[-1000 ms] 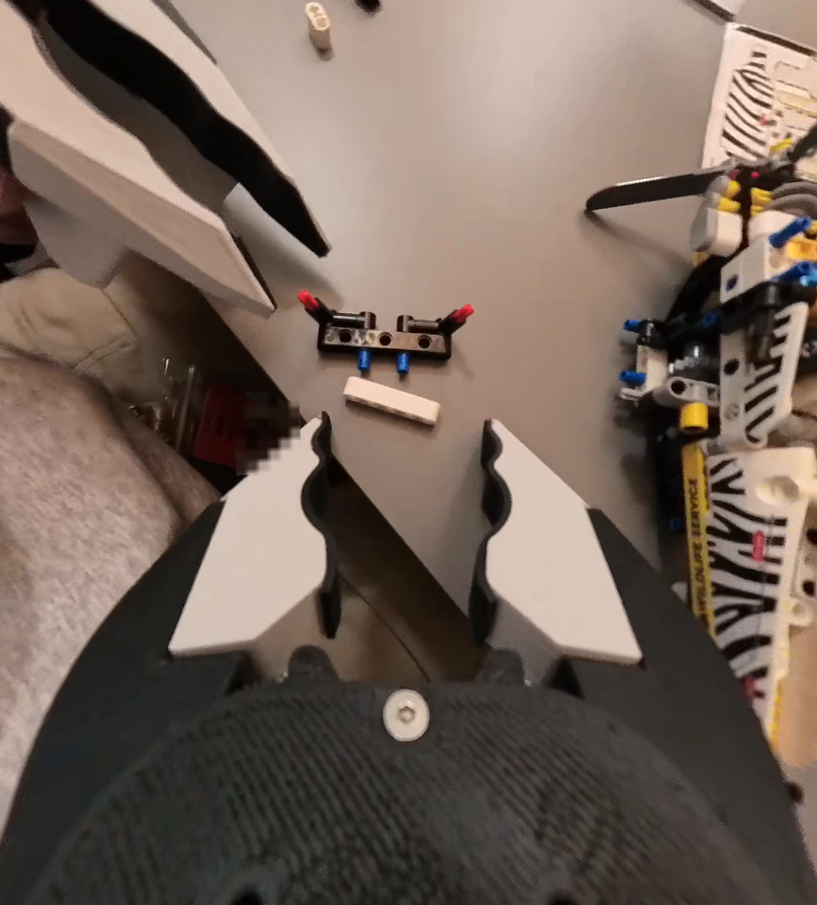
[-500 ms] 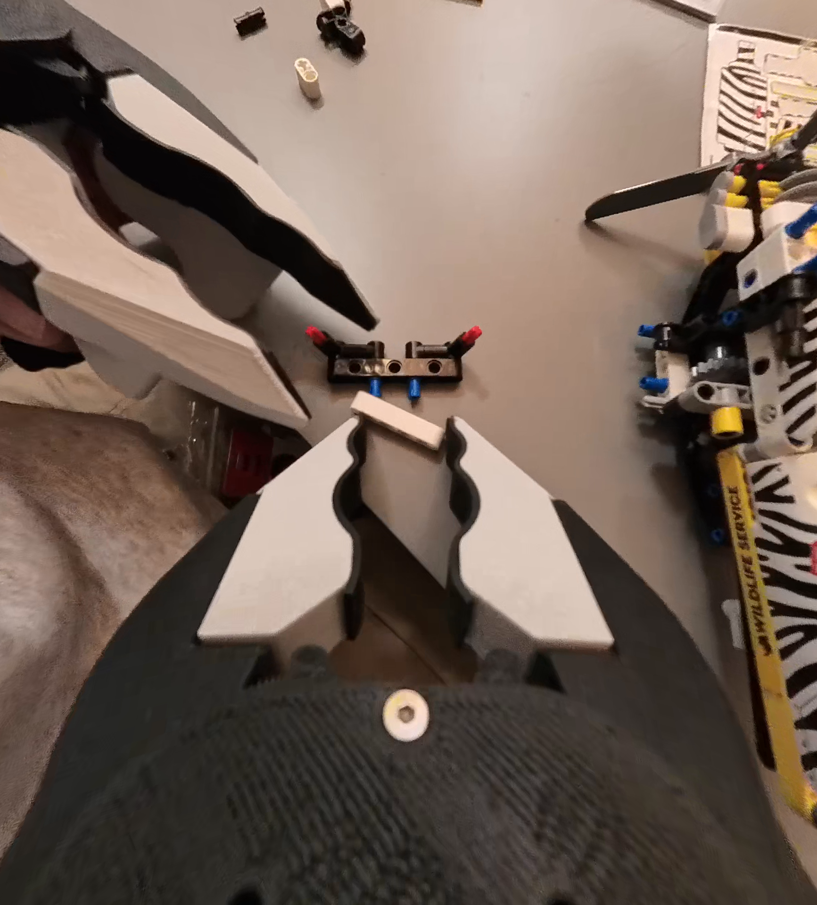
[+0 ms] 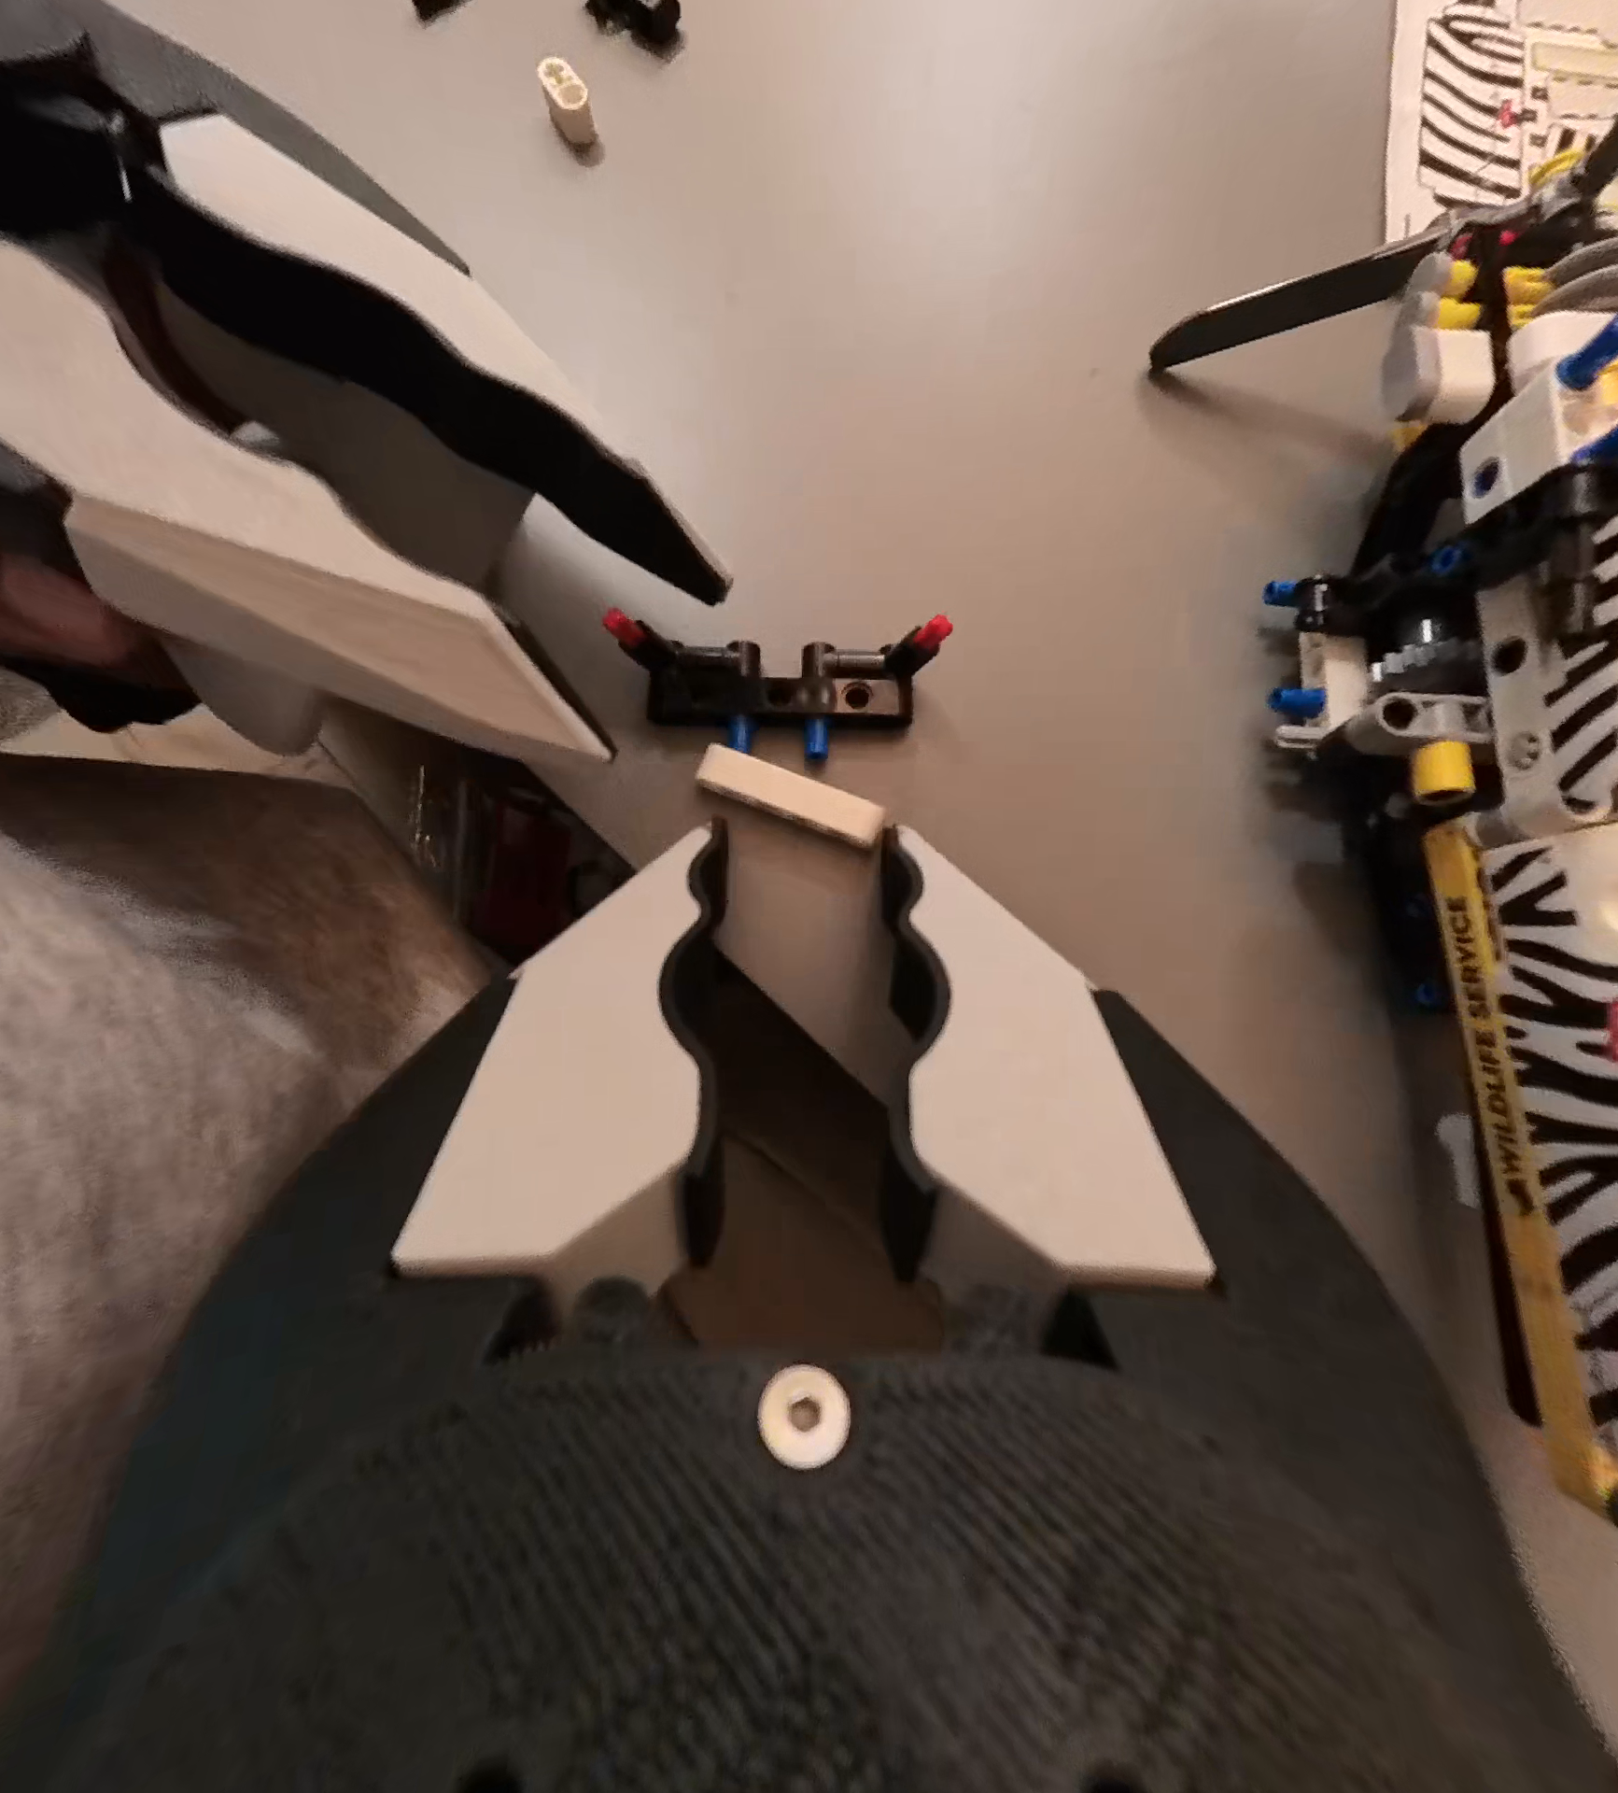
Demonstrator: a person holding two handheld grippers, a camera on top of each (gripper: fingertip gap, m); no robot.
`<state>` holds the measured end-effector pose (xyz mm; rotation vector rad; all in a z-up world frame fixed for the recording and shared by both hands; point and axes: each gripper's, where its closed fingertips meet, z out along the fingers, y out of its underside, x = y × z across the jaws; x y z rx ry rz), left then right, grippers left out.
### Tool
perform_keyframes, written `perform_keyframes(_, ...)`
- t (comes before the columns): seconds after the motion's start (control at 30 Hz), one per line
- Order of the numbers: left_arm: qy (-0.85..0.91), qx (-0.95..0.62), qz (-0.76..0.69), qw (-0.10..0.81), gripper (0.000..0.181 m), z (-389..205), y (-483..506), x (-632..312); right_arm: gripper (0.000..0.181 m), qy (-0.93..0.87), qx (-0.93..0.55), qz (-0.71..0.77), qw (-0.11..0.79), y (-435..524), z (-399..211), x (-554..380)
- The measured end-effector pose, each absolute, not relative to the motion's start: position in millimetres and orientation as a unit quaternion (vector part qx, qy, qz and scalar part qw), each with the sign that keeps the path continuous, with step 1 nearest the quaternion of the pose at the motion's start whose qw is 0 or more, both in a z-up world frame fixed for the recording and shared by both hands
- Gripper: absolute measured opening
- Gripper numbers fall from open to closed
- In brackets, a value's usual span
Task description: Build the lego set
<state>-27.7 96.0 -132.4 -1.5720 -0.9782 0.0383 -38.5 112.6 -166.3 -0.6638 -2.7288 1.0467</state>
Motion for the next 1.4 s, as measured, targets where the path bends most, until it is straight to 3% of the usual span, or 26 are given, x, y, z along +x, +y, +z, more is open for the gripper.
perform_keyframes(0.47,-0.423,-0.680,0.033,0.598,0.031,-133.6,94.9,-29.5,0.037,-0.896,-0.254,0.358,0.070,108.7,-165.2,-37.9)
perform_keyframes(0.87,-0.424,-0.677,0.032,0.601,0.032,-133.5,94.6,-28.9,0.006,-0.891,-0.277,0.351,0.076,115.6,-166.4,-45.2)
perform_keyframes(1.07,-0.423,-0.677,0.031,0.601,0.031,-133.5,94.5,-28.7,0.005,-0.897,-0.262,0.346,0.086,111.8,-166.9,-52.8)
perform_keyframes(1.4,-0.423,-0.678,0.030,0.601,0.031,-133.6,94.7,-28.3,0.023,-0.899,-0.249,0.351,0.076,108.5,-166.0,-47.4)
